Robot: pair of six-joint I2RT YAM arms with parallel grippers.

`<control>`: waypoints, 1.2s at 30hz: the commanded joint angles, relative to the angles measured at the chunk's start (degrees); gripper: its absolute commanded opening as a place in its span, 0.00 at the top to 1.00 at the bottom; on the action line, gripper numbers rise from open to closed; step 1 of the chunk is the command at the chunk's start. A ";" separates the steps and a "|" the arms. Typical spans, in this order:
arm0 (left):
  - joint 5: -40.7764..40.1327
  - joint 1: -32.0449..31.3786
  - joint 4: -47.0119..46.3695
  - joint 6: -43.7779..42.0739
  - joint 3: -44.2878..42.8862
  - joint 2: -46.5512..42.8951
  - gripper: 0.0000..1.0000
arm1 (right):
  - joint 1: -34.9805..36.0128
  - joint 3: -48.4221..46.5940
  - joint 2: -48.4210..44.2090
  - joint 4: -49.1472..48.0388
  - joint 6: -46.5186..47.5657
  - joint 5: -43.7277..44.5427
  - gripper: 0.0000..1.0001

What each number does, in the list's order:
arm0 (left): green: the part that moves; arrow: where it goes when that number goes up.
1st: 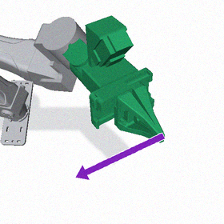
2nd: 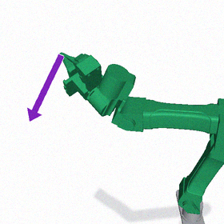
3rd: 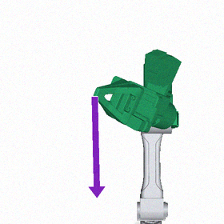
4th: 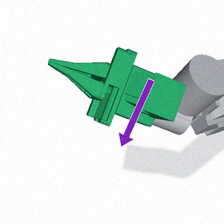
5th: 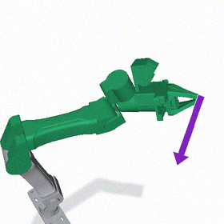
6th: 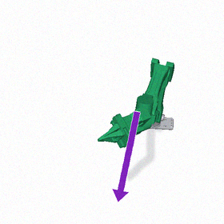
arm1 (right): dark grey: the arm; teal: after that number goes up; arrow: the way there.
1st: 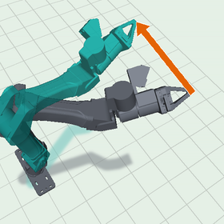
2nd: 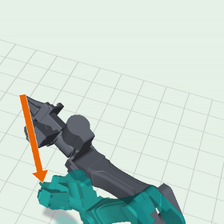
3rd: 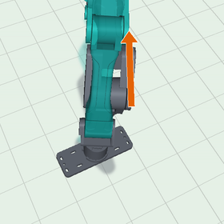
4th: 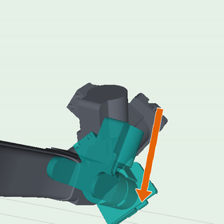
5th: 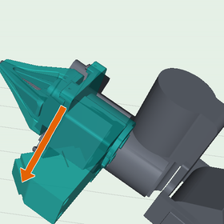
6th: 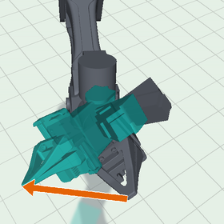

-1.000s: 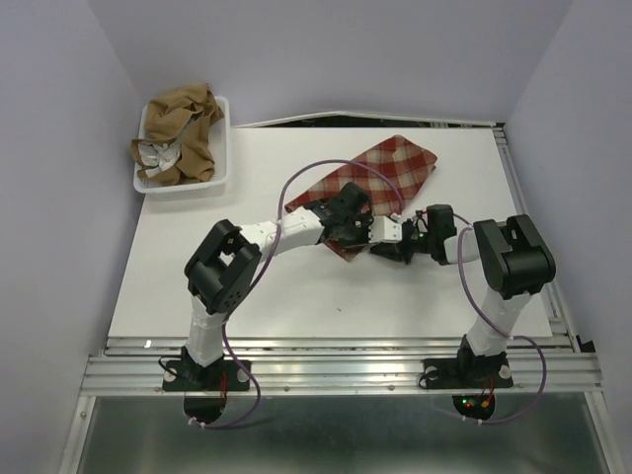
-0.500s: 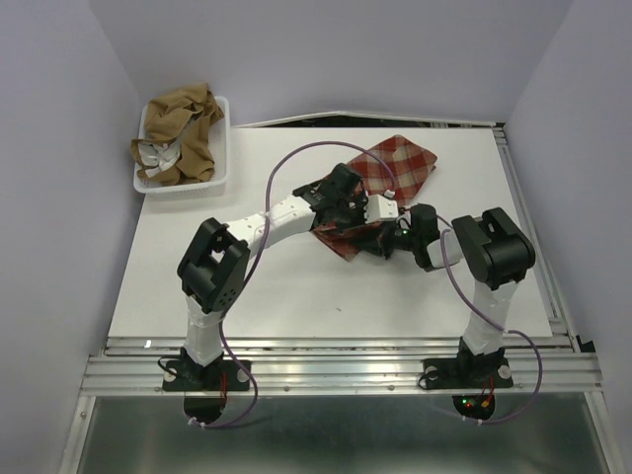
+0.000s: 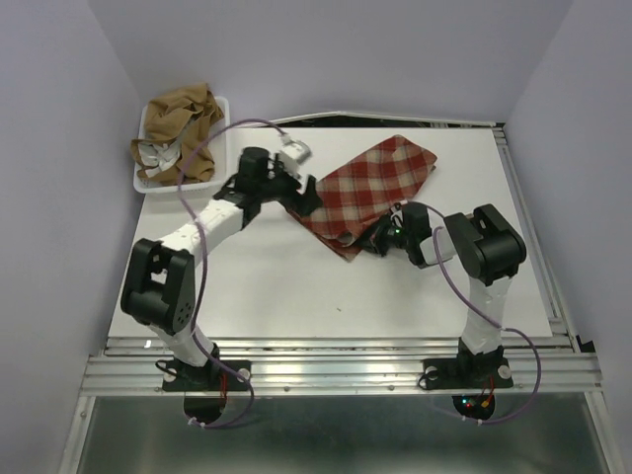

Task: Fold and stack the skirts
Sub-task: Fold the skirt

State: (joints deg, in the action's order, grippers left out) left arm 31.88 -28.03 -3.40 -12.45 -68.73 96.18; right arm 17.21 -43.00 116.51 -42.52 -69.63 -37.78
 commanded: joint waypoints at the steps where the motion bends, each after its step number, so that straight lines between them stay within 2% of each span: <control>1: 6.18 11.57 -21.45 28.75 9.04 -5.57 0.01 | 0.01 0.11 2.58 15.27 0.45 4.38 0.99; 5: 5.21 16.25 -28.93 35.20 13.52 -1.89 0.01 | 0.01 -0.15 1.54 20.53 3.61 6.66 0.99; 8: 4.95 18.36 -31.93 41.68 13.80 2.41 0.01 | 0.01 0.11 0.83 21.16 4.41 7.46 0.99; 11: 5.21 19.06 -36.22 47.93 15.89 5.32 0.01 | 0.01 -0.93 0.74 23.17 5.90 7.54 0.99; 18: 2.84 18.98 -46.07 56.47 20.82 8.32 0.01 | 0.01 -1.91 1.09 25.03 6.52 7.63 0.99; 25: 3.81 18.80 -50.82 60.34 22.23 10.43 0.01 | 0.01 -2.35 1.62 25.30 6.87 7.19 0.99; 36: 2.66 17.40 -51.53 60.52 23.73 11.13 0.01 | 0.01 -2.44 1.97 25.21 7.22 6.58 0.99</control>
State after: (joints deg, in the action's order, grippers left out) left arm 34.85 -9.87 -51.33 47.70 -46.02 108.16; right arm 17.23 -47.29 114.93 -29.08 -64.69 -35.94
